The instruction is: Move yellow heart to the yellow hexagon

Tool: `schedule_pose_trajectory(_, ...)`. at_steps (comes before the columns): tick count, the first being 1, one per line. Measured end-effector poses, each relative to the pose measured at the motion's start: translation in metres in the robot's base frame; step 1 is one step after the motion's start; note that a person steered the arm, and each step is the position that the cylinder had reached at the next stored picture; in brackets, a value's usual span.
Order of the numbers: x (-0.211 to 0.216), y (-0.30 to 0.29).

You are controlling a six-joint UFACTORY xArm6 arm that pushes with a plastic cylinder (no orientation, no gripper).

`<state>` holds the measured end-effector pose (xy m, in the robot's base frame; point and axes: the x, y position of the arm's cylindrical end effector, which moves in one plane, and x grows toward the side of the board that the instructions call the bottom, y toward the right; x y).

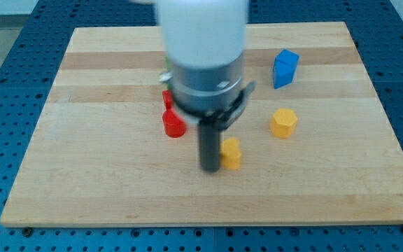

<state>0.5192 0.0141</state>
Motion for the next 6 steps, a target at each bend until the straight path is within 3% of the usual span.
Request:
schedule_pose_trajectory(1,-0.040,0.019)
schedule_pose_trajectory(3,-0.041,0.018)
schedule_pose_trajectory(5,0.002,0.005)
schedule_pose_trajectory(6,-0.034,0.056)
